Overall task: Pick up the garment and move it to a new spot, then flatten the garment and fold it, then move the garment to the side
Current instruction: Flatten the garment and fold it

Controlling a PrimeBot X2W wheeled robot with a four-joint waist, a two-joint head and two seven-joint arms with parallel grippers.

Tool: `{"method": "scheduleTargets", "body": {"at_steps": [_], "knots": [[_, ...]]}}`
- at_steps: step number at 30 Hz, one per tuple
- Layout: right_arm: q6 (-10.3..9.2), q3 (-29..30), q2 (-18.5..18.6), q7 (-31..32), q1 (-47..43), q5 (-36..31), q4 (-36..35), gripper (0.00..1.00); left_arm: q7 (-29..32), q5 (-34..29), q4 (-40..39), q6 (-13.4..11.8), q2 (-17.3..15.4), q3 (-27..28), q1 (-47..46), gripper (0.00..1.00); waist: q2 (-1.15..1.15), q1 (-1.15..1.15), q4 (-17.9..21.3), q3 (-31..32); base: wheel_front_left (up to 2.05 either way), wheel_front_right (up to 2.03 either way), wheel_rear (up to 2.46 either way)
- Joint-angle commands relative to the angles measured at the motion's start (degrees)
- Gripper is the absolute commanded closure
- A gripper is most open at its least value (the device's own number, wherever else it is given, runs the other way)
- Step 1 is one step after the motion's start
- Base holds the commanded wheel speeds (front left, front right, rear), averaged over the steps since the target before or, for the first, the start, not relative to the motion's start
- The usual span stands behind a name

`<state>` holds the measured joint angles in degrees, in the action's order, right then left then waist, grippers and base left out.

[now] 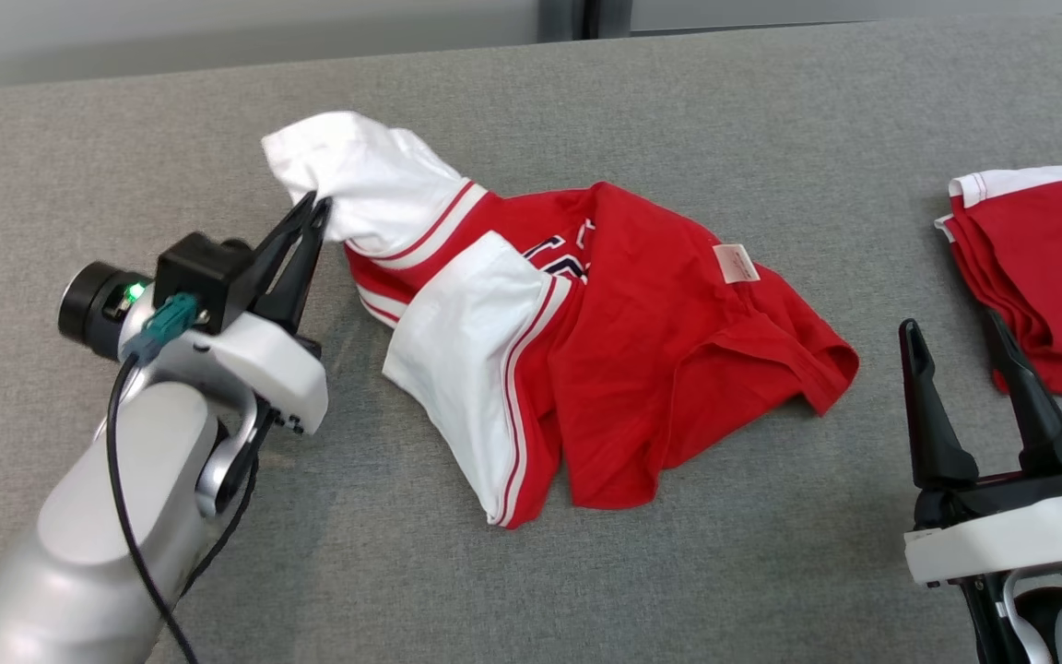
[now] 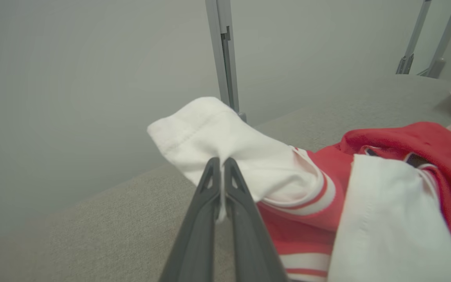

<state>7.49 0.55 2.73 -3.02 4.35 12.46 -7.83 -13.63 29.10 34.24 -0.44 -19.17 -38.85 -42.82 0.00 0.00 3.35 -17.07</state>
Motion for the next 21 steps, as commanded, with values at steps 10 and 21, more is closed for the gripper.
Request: {"method": "scheduleTargets", "body": {"at_steps": [10, 21], "knots": [[0.02, 2.78, 0.32, 2.29, -0.92, -0.92, -2.2, 0.0, 2.67, 8.47, -27.92, -14.08, -7.56, 6.49, 27.78, 1.0, 0.0, 0.0, -3.49, 0.09, 0.0, 0.0, 0.0], [0.02, 1.95, 0.31, 3.25, -0.09, -1.47, -2.55, 0.0, -0.12, 11.61, -29.91, -13.71, -4.14, 8.78, 31.56, 0.0, 0.0, 0.0, -4.13, 1.4, 0.0, 0.0, 0.0]]}}
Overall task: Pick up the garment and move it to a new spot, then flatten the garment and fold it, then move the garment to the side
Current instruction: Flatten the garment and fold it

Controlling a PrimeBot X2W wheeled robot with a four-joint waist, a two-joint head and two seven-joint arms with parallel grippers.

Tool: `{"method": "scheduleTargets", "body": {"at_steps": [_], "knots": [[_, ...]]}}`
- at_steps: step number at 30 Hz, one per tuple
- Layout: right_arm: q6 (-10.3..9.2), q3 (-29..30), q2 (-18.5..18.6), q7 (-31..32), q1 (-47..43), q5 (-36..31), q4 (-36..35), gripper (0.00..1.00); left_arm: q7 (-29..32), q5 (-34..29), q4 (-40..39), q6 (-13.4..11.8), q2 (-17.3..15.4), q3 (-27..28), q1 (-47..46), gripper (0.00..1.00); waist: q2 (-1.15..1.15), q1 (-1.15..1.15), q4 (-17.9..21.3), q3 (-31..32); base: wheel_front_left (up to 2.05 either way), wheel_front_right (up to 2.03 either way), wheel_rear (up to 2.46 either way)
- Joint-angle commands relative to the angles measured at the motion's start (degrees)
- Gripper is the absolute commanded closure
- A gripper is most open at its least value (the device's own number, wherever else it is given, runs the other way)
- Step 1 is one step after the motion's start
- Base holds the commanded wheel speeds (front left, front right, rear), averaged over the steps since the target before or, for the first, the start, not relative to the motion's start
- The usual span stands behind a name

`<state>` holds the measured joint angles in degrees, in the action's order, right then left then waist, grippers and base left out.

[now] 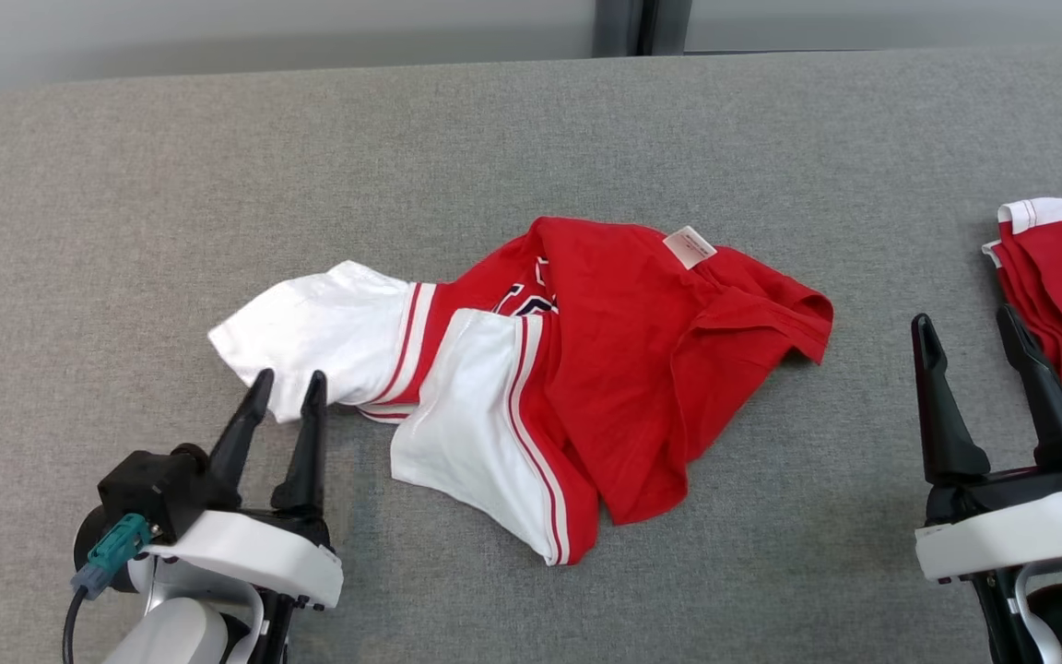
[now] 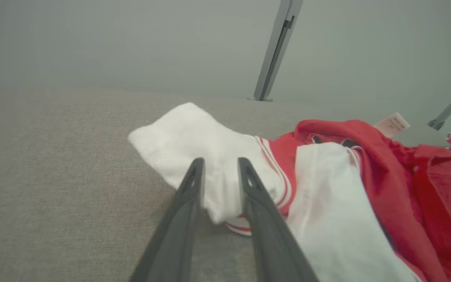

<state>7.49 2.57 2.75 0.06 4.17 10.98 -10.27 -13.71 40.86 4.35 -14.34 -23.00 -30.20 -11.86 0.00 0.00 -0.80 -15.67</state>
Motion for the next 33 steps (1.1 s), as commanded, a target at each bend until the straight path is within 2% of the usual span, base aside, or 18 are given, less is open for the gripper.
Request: {"method": "scheduleTargets", "body": {"at_steps": [1, 10, 15, 22, 33], "knots": [[0.02, -0.15, 0.3, 0.19, 0.17, 0.04, -0.14, 0.0, -0.39, -0.5, -0.31, 0.27, -0.08, 0.59, 0.56, 0.0, 0.0, 0.0, 0.06, 0.18, 0.0, 0.0, 0.0], [0.02, -0.31, 0.3, 0.4, -0.99, -0.85, 0.1, 0.0, -1.37, -6.16, -6.19, -1.27, 1.91, 7.96, 1.46, 0.0, 0.0, 0.0, -0.57, 3.07, 0.0, 0.0, 0.0], [0.02, -0.37, 0.3, 1.1, -2.29, -1.19, 0.31, 0.0, -1.37, -8.92, -8.62, 0.27, 1.3, 11.45, 3.24, 0.0, 0.0, 0.0, -1.27, 4.77, 0.0, 0.0, 0.0], [0.02, -0.81, 0.3, 1.73, -3.24, -1.42, 0.53, 0.0, -1.16, -9.48, -7.91, 1.73, -1.05, 12.14, 5.81, 0.0, 0.0, 0.0, -1.83, 6.18, 0.0, 0.0, 0.0], [0.02, -0.27, 0.3, 2.03, -3.29, -1.27, 0.47, 0.0, -1.08, -8.78, -8.15, 1.76, -0.87, 12.22, 6.12, 0.0, 0.0, 0.0, -2.8, 6.14, 0.0, 0.0, 0.0]]}}
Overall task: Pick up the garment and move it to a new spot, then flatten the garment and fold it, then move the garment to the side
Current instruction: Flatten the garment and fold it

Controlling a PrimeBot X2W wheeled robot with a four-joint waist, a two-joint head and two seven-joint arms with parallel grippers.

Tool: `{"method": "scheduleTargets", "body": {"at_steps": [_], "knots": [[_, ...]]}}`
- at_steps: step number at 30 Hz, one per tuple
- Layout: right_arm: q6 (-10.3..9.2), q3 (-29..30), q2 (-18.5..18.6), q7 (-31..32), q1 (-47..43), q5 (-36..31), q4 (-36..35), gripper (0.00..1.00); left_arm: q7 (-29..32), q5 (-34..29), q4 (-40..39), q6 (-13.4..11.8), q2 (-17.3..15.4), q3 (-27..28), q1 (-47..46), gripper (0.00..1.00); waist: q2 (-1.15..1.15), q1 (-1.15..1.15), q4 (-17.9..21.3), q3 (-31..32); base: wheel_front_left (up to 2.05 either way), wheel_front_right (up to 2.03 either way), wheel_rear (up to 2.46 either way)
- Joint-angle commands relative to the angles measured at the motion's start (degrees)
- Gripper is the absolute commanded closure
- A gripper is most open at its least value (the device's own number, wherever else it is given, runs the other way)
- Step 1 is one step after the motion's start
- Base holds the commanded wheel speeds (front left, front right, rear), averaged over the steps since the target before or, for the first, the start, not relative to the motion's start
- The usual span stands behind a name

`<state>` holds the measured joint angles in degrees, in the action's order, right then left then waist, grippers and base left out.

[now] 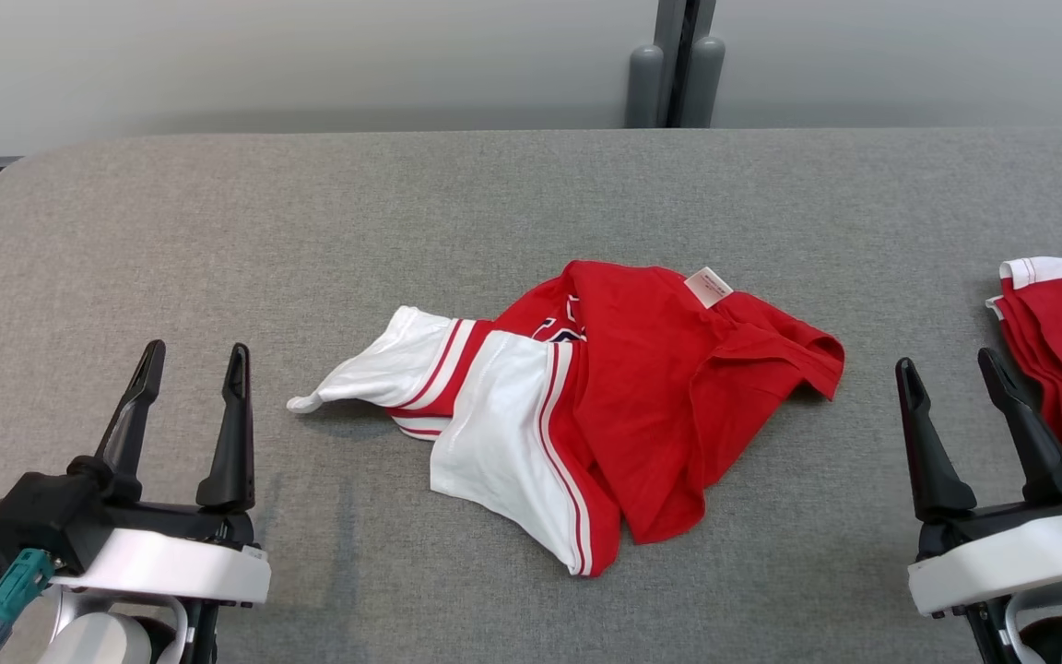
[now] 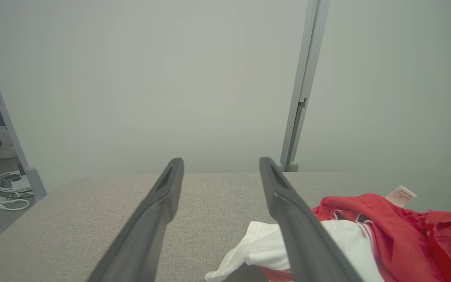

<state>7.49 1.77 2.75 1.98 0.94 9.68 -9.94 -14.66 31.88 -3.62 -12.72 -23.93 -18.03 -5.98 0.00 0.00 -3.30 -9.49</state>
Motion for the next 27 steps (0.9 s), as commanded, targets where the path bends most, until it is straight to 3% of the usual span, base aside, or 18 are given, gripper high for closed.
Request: {"method": "scheduleTargets", "body": {"at_steps": [1, 9, 16, 24, 25, 26, 27], "knots": [[0.02, 0.42, 0.29, 0.24, 0.12, -0.11, 0.16, 0.0, -0.14, 0.1, -0.23, 0.3, 0.05, -0.02, -0.11, 0.0, 0.0, 0.0, -0.57, -0.11, 0.0, 0.0, 0.0], [0.02, -4.92, 1.42, 3.81, 2.93, -0.26, 3.53, 0.0, -0.25, -0.34, -0.31, 0.64, 0.74, -0.39, -2.21, 0.0, 0.0, 0.0, -3.47, -1.61, 0.0, 0.0, 0.0], [0.02, -12.6, 2.95, 6.01, 8.0, 1.41, 13.67, 0.0, -0.4, -0.75, 0.44, 1.66, 2.6, -0.7, -3.38, 0.0, 0.0, 0.0, -6.9, -4.14, 0.0, 0.0, 0.0], [0.02, -12.4, 3.0, 3.43, 12.7, -0.23, 23.06, 0.0, -0.45, -1.63, 2.1, 2.93, 4.35, -0.12, -4.24, 0.0, 0.0, 0.0, -8.72, -5.7, 0.0, 0.0, 0.0], [0.01, -11.99, 2.82, 3.23, 12.9, -0.38, 23.55, 0.53, -0.45, -1.81, 2.09, 2.99, 4.52, 0.13, -4.2, 0.0, 0.0, 0.0, -8.65, -5.81, 0.0, 0.0, 0.0], [0.02, -11.59, 2.64, 3.03, 13.08, -0.82, 24.02, 0.71, -0.45, -1.91, 2.11, 3.13, 4.69, 0.39, -4.12, 0.0, 0.0, 0.0, -8.53, -5.9, 0.0, 0.0, 0.0], [0.02, -11.27, 2.41, 2.81, 13.24, -0.91, 24.47, 1.0, -0.46, -2.11, 2.15, 3.27, 4.9, 0.52, -4.03, 0.0, 0.0, 0.0, -8.4, -5.96, 0.0, 0.0, 0.0]]}}
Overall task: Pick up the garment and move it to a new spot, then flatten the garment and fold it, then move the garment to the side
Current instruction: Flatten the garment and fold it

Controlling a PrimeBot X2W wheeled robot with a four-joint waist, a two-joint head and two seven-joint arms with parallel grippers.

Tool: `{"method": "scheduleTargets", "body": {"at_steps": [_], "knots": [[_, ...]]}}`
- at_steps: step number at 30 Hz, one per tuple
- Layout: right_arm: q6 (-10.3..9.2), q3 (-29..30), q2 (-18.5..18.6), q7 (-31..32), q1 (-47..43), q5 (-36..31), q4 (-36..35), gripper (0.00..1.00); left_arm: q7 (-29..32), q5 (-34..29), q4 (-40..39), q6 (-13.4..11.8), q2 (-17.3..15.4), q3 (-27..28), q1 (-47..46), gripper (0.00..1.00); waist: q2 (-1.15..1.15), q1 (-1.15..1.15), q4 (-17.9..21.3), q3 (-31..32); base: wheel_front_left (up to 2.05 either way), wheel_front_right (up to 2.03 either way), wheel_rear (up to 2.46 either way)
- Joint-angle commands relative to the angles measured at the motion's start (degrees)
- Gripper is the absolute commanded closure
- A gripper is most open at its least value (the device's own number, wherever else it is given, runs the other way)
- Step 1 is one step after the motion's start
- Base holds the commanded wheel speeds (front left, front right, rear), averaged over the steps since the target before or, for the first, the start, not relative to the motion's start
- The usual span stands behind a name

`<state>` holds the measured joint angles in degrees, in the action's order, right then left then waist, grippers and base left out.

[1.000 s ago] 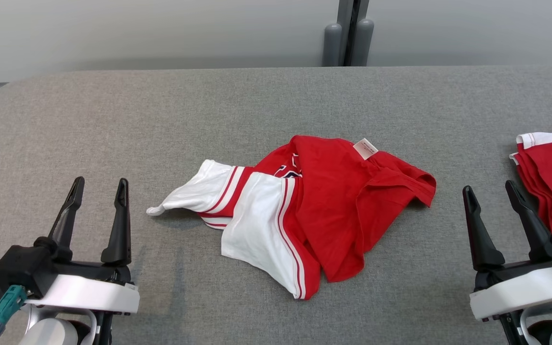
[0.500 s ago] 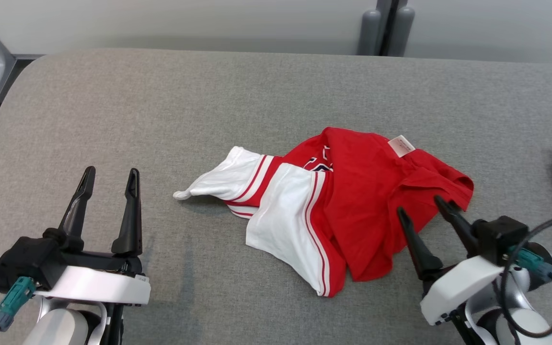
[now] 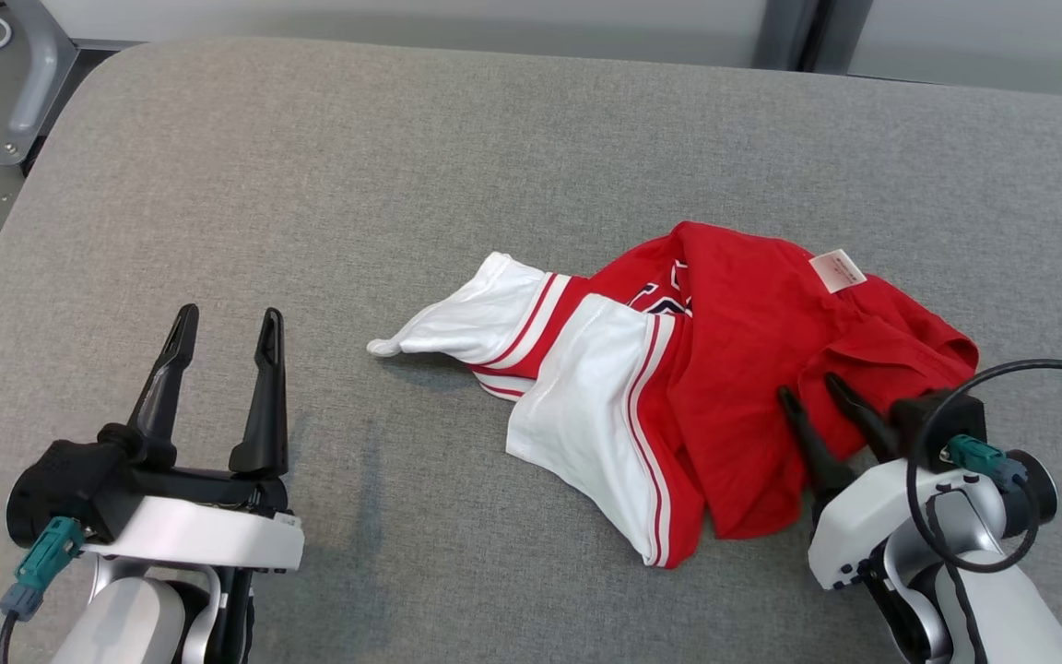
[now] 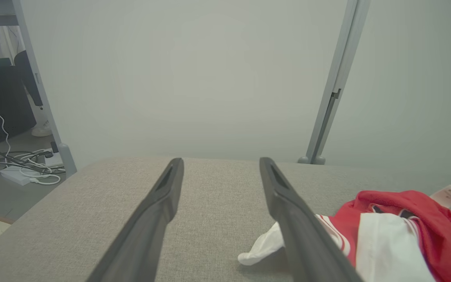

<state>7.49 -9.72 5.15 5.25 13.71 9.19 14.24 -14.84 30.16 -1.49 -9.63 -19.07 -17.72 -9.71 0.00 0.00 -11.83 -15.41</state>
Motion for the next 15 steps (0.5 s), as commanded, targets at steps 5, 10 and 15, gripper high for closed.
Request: {"method": "scheduleTargets", "body": {"at_steps": [5, 10, 15], "knots": [[0.02, 1.66, -0.58, -1.96, 1.32, -1.04, -0.59, 1.0, -0.27, -1.26, 0.17, 0.71, 0.37, 1.41, -0.11, 0.0, 0.0, 0.0, 1.5, -0.06, 0.0, 0.0, 0.0], [0.02, 3.11, -1.08, -3.08, 2.06, -1.97, -6.1, 1.0, -0.25, -1.93, -0.14, 1.04, 0.6, 2.41, -0.04, 0.0, 0.0, 0.0, 3.35, -0.16, 0.0, 0.0, 0.0], [0.02, 8.64, -1.6, -2.53, -1.53, -3.4, -17.28, 1.0, -0.26, -2.56, -0.4, 1.31, 0.55, 3.11, 0.44, 0.0, 0.0, 0.0, 5.38, -0.24, 0.0, 0.0, 0.0]]}}
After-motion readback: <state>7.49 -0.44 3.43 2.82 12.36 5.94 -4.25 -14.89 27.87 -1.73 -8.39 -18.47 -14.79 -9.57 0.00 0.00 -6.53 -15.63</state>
